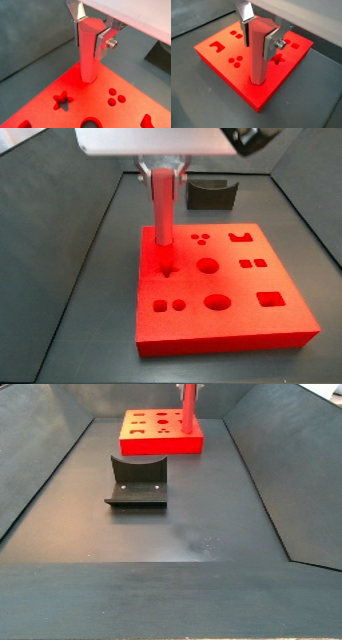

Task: Pick up the hexagon object. Move up. Move to above the board. Insert the hexagon object.
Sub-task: Insert the hexagon object.

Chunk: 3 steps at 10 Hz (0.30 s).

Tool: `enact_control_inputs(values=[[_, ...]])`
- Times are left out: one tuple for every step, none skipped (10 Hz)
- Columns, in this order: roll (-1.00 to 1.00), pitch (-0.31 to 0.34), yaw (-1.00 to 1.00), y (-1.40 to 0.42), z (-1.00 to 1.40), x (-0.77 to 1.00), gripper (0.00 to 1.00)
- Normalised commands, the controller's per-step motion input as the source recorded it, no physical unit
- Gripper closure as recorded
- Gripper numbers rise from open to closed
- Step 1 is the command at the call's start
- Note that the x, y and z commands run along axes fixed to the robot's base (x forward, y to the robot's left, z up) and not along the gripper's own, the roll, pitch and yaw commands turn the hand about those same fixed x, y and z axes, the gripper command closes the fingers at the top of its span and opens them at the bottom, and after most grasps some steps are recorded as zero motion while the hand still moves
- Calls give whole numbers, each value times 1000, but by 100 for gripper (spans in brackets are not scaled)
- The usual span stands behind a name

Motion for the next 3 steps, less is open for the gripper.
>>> enact_control_inputs(values=[[-106, -180, 0, 9, -760, 217, 100], [-156, -264, 0, 46, -520, 60, 100], [0, -34, 0, 0, 0, -14, 100]])
